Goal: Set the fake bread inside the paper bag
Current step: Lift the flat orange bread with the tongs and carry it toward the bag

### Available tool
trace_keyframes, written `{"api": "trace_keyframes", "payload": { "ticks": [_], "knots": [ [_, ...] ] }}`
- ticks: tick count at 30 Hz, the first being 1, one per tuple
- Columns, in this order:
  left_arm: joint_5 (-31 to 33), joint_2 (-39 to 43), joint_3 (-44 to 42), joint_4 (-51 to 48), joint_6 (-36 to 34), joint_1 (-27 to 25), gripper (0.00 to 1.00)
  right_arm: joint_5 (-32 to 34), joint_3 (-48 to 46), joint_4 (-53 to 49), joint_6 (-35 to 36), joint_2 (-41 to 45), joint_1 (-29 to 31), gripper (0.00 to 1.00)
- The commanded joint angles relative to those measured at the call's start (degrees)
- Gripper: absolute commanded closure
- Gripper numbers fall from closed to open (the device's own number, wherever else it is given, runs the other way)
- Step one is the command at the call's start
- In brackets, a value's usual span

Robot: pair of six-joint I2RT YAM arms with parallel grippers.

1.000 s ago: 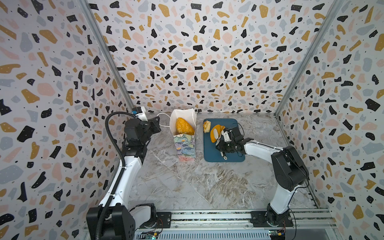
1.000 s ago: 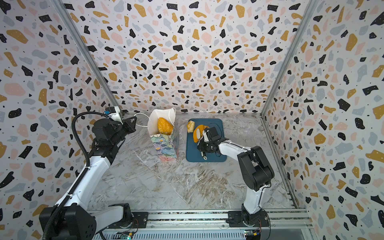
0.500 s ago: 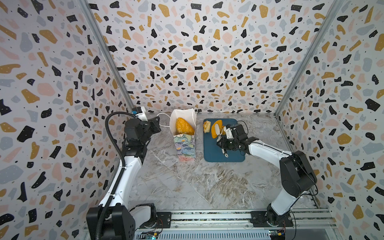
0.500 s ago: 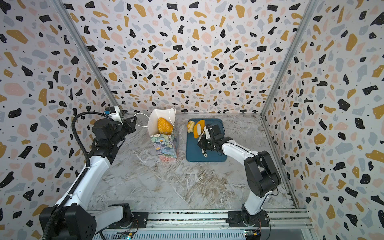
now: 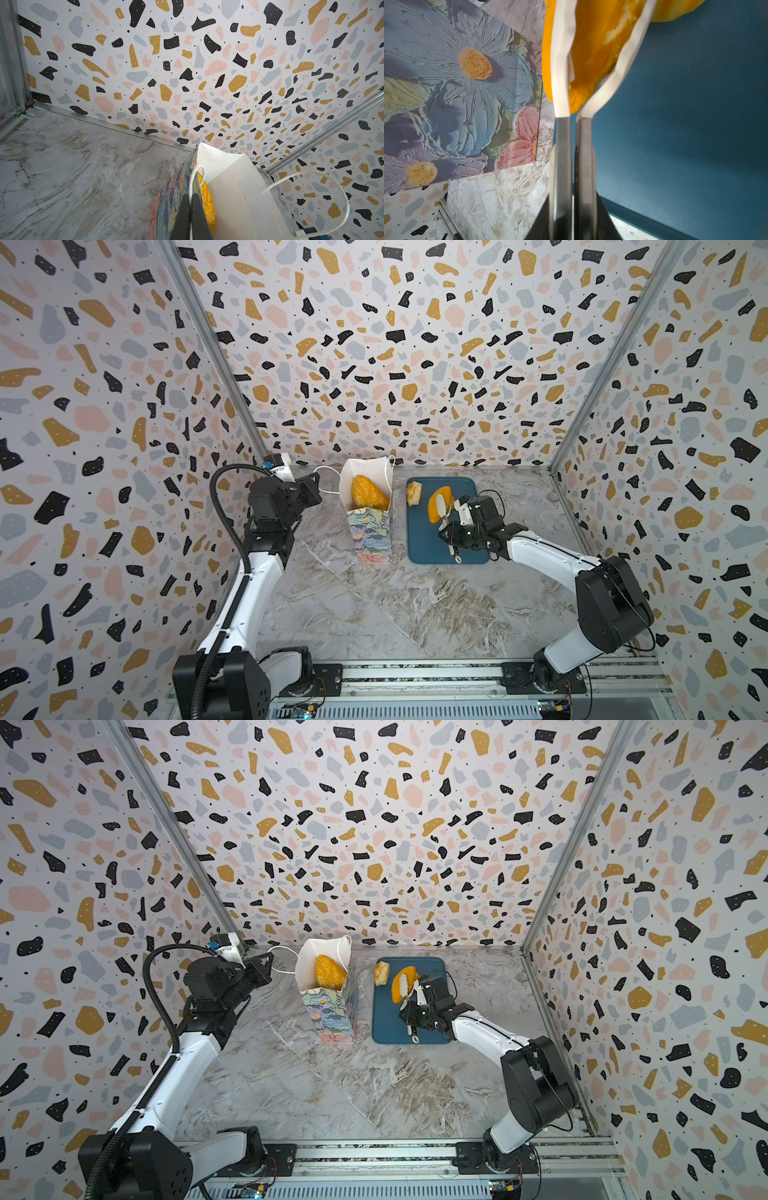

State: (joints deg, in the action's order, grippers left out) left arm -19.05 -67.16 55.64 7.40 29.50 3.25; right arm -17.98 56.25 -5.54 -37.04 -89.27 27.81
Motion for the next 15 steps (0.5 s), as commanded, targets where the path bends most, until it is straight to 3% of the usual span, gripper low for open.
{"api": "trace_keyframes", "payload": {
  "ticks": [1,15],
  "knots": [
    [-0.81,1.59,-0.53,2.38,0.47,-0.15,1.0,1.65,-1.15,2.31,-0.98,4.65,-0.05,0.73],
    [-0.63,1.94,-0.55,2.27,0.28,-0.08,1.0,3.25,-4.99,2.09,-3.3,12.26,0.02,0.73]
  ]
}}
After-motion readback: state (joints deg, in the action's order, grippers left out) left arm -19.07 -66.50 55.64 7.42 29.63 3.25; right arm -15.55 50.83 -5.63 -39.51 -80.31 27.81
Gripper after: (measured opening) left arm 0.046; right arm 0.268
